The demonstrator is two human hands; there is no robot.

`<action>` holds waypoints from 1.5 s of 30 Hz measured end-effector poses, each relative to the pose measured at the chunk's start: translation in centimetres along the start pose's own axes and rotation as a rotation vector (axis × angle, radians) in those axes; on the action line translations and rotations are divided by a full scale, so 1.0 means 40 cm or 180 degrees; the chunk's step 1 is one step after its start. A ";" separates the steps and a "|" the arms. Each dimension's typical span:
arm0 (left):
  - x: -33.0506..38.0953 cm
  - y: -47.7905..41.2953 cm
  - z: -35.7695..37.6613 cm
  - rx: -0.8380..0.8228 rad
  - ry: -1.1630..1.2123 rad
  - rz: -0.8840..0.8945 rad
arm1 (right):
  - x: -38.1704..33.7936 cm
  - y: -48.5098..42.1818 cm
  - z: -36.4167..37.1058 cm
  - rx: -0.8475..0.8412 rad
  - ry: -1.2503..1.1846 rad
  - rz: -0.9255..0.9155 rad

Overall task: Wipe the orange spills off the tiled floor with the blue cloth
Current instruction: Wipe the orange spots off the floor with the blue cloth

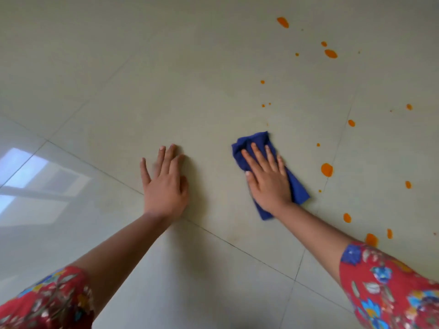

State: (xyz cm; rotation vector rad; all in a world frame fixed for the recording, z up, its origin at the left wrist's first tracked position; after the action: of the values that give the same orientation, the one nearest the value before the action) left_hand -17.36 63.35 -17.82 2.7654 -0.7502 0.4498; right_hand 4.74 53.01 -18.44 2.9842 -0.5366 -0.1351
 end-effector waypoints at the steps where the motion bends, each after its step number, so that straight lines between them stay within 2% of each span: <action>1: 0.033 -0.026 -0.003 -0.0003 -0.0012 0.0047 | -0.023 0.010 0.010 -0.0001 0.0020 -0.0126; 3: 0.095 -0.082 -0.010 -0.0097 -0.0047 0.0282 | -0.039 0.075 0.043 -0.0096 0.0127 -0.0702; 5: 0.132 -0.132 0.010 -0.0304 -0.0045 0.0410 | 0.013 0.126 0.045 -0.0183 0.0079 -0.0751; 8: 0.143 -0.160 0.074 -0.0700 -0.0072 0.0176 | 0.142 0.025 0.019 0.0005 -0.0078 0.0391; 10: 0.140 -0.151 0.096 -0.0529 -0.0229 0.0130 | 0.170 -0.088 -0.001 0.0106 -0.0180 0.1055; 11: 0.142 -0.147 0.098 -0.0402 -0.0258 0.0166 | 0.159 -0.134 -0.007 0.0111 -0.0237 0.1152; 13: 0.141 -0.141 0.096 -0.0201 -0.0283 0.0268 | 0.100 -0.167 -0.003 0.0119 -0.0263 0.0724; 15: 0.141 -0.134 0.095 -0.0096 -0.0294 0.0329 | 0.037 -0.103 0.016 0.0117 -0.0157 0.0070; 16: 0.141 -0.135 0.098 -0.0098 -0.0293 0.0316 | 0.032 -0.065 0.023 0.0109 -0.0141 -0.0080; 17: 0.142 -0.136 0.100 -0.0083 -0.0287 0.0299 | 0.047 -0.048 0.024 0.0081 -0.0170 -0.0058; 19: 0.142 -0.132 0.102 -0.0064 -0.0302 0.0272 | 0.111 -0.092 0.011 0.0093 -0.0212 0.0344; 21: 0.139 -0.134 0.102 -0.0072 -0.0326 0.0257 | 0.156 -0.213 -0.014 0.0154 -0.0247 0.0878; 23: 0.137 -0.136 0.104 -0.0090 -0.0323 0.0242 | 0.148 -0.325 -0.029 0.0144 -0.0341 0.1091; 25: 0.138 -0.134 0.105 -0.0067 -0.0289 0.0247 | 0.095 -0.348 -0.026 0.0133 -0.0369 0.0704; 28: 0.136 -0.138 0.106 -0.0061 -0.0268 0.0222 | 0.065 -0.229 -0.006 0.0165 -0.0283 -0.0061; 29: 0.134 -0.138 0.108 -0.0072 -0.0262 0.0210 | 0.093 -0.208 -0.004 0.0161 -0.0327 -0.0007; 31: 0.133 -0.136 0.110 -0.0099 -0.0295 0.0213 | 0.178 -0.249 -0.017 0.0147 -0.0293 0.0585; 33: 0.133 -0.137 0.111 -0.0073 -0.0331 0.0218 | 0.240 -0.367 -0.046 0.0184 -0.0277 0.1220; 35: 0.132 -0.140 0.114 -0.0034 -0.0364 0.0236 | 0.253 -0.506 -0.073 0.0191 -0.0494 0.1474; 36: 0.133 -0.139 0.115 -0.0033 -0.0381 0.0243 | 0.228 -0.560 -0.079 0.0140 -0.0534 0.1377; 38: 0.134 -0.138 0.113 -0.0054 -0.0406 0.0244 | 0.123 -0.595 -0.072 0.0027 -0.0386 0.0825; 41: 0.136 -0.137 0.106 -0.0104 -0.0391 0.0210 | -0.004 -0.425 -0.040 -0.0034 -0.0168 -0.0363; 42: 0.138 -0.134 0.104 -0.0115 -0.0377 0.0214 | 0.008 -0.335 -0.029 0.0001 -0.0205 -0.0548; 43: 0.138 -0.135 0.099 -0.0107 -0.0370 0.0219 | 0.047 -0.269 -0.026 0.0055 -0.0277 -0.0513; 45: 0.138 -0.136 0.100 -0.0106 -0.0327 0.0234 | 0.161 -0.236 -0.023 0.0081 -0.0351 0.0062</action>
State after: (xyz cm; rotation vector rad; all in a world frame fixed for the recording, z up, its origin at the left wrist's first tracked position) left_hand -9.05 64.22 -20.39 2.7544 -0.8772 0.3078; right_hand 14.07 59.64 -19.10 3.0086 -0.5832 -0.2949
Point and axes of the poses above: each hand's wrist, its own y-axis away from the middle knuckle, its own z-axis out of the palm, x = y × z, the point moved 5 cm from there along -y, towards the middle knuckle, and after that the axes turned 2 degrees about -x, right-handed, at the moved point
